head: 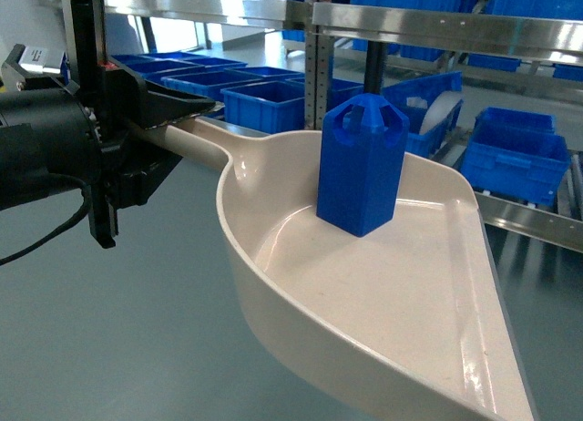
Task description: Place part in tray to right shelf
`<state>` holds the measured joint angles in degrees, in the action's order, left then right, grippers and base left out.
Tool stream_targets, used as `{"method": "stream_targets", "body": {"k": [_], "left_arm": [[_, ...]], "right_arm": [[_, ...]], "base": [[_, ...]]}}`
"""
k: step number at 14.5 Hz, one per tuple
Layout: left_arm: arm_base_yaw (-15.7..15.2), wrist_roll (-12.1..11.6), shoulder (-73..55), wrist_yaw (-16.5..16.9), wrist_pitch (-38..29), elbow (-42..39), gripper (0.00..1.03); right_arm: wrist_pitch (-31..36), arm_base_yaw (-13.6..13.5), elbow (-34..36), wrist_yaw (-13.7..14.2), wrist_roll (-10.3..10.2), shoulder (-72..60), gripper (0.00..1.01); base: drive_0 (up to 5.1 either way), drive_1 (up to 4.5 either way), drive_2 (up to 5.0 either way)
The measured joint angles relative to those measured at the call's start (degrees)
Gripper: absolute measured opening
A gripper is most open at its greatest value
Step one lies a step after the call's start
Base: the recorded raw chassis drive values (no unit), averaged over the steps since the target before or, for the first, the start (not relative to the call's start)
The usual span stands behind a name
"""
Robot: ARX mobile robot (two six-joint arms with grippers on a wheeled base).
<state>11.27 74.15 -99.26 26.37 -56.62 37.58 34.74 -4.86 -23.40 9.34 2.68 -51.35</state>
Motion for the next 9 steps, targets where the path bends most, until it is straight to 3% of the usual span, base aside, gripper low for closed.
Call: {"method": "stream_targets", "body": {"k": [9], "left_arm": [[0.1, 0.0, 0.0, 0.0, 0.0, 0.0, 0.13]], "right_arm": [[0.0, 0.0, 0.0, 0.0, 0.0, 0.0, 0.98]], "base": [[-1.6, -1.57, -1.6]]}}
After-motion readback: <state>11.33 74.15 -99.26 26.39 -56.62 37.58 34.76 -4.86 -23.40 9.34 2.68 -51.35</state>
